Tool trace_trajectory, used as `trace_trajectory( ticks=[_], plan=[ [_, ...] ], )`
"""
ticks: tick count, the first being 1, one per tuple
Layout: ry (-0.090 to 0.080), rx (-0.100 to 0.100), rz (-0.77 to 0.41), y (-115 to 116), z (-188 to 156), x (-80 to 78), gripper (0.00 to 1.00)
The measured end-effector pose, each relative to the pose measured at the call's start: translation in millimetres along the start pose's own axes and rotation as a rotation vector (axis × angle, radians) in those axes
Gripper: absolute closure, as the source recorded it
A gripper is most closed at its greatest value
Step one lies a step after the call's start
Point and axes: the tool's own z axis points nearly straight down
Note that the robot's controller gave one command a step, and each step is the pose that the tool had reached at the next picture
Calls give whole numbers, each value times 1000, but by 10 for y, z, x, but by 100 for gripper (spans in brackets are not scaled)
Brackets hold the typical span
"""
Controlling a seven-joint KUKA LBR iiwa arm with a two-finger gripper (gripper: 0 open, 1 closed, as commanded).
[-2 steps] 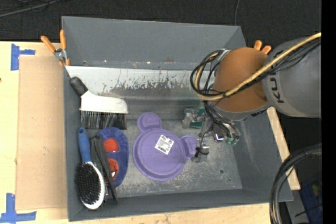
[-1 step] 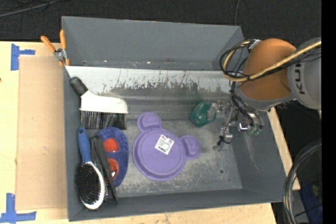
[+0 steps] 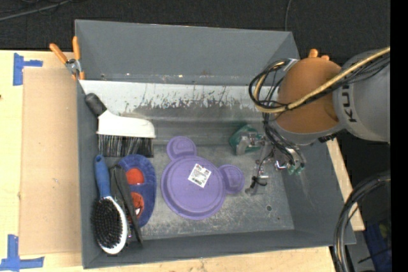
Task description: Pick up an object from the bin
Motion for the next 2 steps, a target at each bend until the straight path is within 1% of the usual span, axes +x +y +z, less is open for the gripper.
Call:
trace_trajectory(
  ticks=[1,2],
  plan=[
    [-13,6,-45,-116,391,-33,0],
    [-7,3,24,84,424,70,100]
  ],
)
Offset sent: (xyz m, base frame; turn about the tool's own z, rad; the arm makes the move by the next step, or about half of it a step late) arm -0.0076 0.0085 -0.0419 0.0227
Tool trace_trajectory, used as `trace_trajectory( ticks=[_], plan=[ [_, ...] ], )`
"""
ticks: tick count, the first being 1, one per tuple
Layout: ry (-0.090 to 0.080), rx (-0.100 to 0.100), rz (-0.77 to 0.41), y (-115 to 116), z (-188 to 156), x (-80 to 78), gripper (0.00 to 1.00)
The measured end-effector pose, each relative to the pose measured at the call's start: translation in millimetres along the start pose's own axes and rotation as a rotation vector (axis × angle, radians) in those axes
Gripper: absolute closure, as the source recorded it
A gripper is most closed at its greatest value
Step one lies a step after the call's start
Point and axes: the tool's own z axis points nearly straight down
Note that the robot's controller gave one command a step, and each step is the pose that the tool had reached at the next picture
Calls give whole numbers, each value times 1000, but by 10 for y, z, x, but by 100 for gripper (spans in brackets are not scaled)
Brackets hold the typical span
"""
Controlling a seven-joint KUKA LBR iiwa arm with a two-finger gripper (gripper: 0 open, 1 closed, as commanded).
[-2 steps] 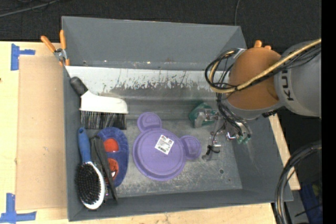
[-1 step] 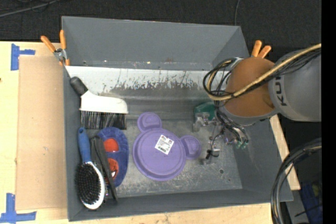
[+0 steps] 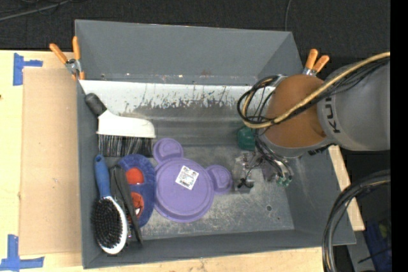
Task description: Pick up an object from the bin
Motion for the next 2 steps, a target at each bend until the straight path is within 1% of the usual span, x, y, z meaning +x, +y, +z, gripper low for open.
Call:
trace_trajectory(
  ticks=[2],
  plan=[
    [1,0,1,0,-64,3,100]
  ],
)
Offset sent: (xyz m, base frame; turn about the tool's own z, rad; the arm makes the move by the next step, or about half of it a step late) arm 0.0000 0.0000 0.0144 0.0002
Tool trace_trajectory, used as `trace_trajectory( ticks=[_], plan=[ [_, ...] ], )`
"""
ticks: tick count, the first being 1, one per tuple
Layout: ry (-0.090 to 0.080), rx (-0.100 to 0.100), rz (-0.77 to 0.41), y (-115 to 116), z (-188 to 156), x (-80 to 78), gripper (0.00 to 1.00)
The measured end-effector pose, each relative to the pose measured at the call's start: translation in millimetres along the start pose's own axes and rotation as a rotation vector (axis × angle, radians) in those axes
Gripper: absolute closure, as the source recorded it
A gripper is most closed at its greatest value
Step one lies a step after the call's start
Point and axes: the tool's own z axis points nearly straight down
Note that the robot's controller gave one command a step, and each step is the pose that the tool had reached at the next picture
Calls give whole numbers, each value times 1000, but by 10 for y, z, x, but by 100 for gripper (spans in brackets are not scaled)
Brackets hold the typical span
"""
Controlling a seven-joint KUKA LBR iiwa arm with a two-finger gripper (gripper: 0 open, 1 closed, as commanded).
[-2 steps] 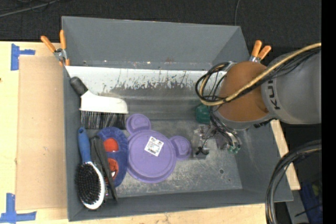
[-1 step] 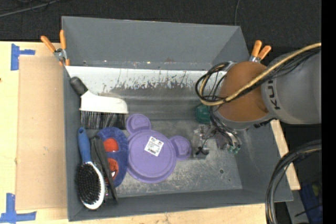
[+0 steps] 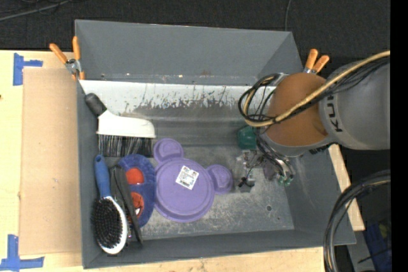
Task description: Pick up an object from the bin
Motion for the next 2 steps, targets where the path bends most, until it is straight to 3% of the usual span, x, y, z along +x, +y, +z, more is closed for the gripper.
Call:
trace_trajectory(
  ticks=[2],
  plan=[
    [2,-1,1,3,-129,5,100]
  ],
)
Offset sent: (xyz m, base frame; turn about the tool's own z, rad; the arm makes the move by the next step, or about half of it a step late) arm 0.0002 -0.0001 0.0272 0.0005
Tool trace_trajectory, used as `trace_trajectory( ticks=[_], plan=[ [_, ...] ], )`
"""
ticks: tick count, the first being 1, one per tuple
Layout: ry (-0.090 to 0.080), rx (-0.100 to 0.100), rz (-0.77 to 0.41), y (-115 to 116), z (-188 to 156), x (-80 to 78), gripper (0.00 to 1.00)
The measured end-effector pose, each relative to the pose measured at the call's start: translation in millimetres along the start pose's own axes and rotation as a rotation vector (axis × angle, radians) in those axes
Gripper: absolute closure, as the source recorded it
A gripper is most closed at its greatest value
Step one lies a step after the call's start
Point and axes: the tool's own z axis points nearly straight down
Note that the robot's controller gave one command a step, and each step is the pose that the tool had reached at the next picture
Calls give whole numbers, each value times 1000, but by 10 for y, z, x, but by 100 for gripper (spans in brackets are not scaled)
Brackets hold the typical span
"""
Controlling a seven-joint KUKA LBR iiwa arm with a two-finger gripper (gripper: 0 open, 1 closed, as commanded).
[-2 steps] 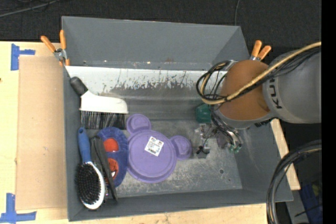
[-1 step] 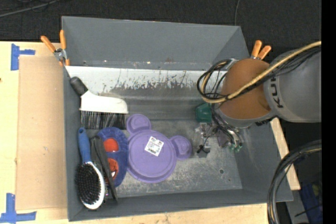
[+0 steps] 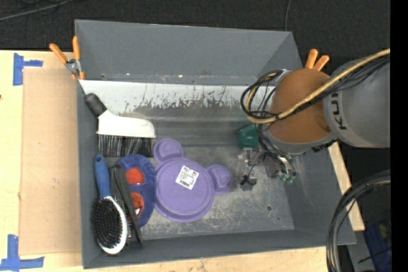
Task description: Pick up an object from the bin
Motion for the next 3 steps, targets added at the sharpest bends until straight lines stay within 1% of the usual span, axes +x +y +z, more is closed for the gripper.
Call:
trace_trajectory(
  ticks=[1,3],
  plan=[
    [2,0,1,2,-196,4,100],
    [6,-1,2,8,-894,18,100]
  ],
)
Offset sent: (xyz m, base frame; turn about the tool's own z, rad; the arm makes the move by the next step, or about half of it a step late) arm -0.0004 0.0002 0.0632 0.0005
